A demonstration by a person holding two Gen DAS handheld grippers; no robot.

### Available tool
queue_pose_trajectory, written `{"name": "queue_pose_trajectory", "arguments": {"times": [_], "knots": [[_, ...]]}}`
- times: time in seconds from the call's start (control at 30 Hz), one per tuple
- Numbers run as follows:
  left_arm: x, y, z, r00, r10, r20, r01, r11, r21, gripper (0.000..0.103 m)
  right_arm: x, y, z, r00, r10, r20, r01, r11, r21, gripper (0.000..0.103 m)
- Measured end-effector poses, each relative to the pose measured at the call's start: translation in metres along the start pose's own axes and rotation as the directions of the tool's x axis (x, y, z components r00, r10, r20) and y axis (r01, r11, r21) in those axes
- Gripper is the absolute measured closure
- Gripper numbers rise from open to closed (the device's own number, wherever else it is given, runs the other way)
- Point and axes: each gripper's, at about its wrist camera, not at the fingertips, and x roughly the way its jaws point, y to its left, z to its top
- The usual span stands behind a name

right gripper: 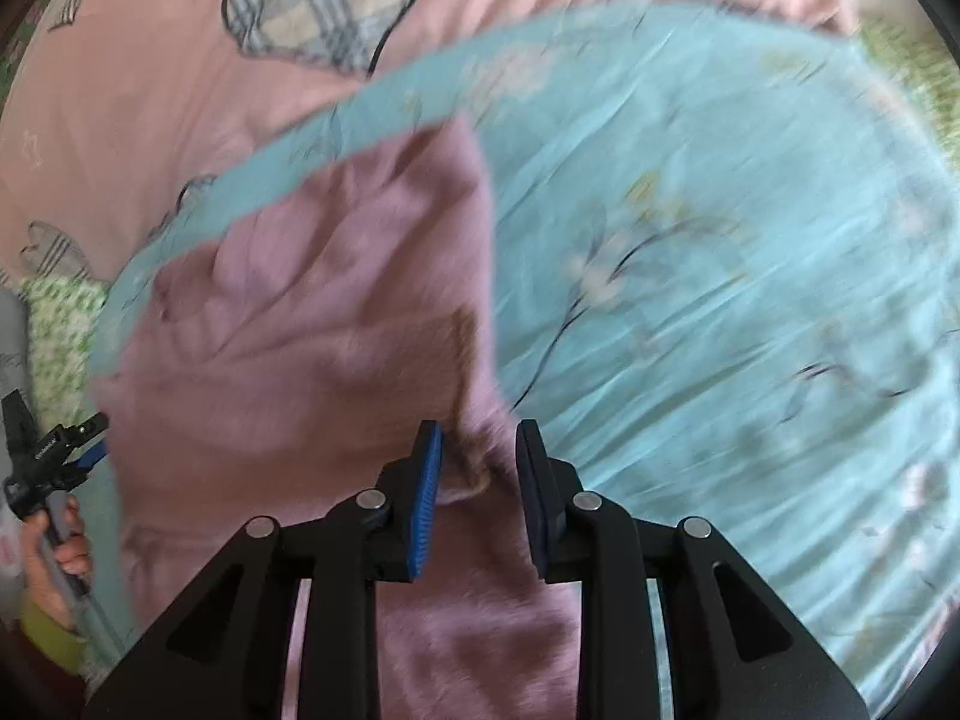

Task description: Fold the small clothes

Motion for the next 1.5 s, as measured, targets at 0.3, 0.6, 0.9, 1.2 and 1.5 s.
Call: {"name": "queue_pose_trajectory", "arguments": {"times": [0.3,0.6,0.9,1.2,1.5], "knots": [[0.01,0.0,0.005,0.996,-0.073,0.05,0.072,0.997,0.022,0.089,0.053,0.061,-0.001,0.973,0.203,-0.114,-0.217,0.967,-0.135,0.076],[-0.012,0.021,0.008,0.996,0.011,0.085,-0.015,0.999,0.046,0.059,0.081,0.063,0.022,0.967,0.184,-0.178,-0.203,0.975,-0.092,0.075],[-0.014,-0.058,0.049,0.995,-0.003,0.103,-0.031,0.946,0.322,0.039,0.079,0.105,0.112,0.979,0.191,-0.075,-0.205,0.912,-0.355,0.074],[0.064,-0.116,0.074,0.99,0.143,0.001,-0.124,0.854,0.506,0.037,0.153,0.147,0.152,0.973,0.031,-0.227,-0.167,0.774,-0.61,0.046],[0.077,-0.131,0.063,0.969,0.235,0.078,-0.239,0.803,0.546,0.035,0.129,0.158,0.145,0.998,0.035,-0.058,-0.065,0.72,-0.691,0.098]]}}
